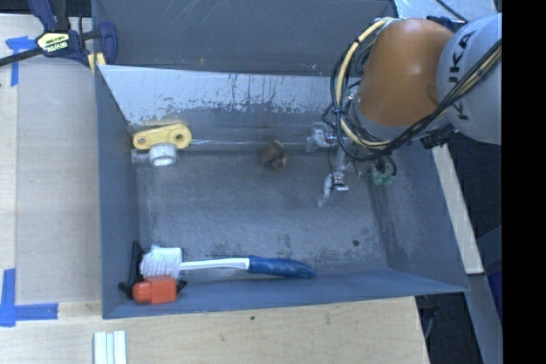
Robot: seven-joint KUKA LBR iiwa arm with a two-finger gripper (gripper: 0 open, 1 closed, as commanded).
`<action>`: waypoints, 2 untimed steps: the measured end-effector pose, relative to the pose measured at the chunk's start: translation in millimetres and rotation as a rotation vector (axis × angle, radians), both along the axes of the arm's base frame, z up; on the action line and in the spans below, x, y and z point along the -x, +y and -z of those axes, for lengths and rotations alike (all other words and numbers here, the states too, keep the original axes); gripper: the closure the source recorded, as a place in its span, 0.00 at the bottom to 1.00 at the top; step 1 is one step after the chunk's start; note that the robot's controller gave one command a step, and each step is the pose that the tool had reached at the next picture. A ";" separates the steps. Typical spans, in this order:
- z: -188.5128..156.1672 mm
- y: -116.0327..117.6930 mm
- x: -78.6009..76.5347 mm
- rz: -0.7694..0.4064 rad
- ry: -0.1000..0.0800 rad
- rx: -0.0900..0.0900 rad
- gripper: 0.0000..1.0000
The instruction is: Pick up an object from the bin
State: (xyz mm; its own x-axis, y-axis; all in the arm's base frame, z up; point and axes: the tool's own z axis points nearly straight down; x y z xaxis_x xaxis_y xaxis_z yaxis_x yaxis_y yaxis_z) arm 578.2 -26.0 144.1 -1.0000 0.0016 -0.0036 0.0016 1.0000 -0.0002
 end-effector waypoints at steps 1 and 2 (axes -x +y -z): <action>74.1 33.2 -46.9 0.188 0.005 -0.001 0.00; 26.7 30.8 -50.3 0.213 -0.006 -0.001 0.00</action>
Offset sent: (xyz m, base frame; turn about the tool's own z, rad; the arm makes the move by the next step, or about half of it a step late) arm 0.0493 0.0315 -0.0276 0.2154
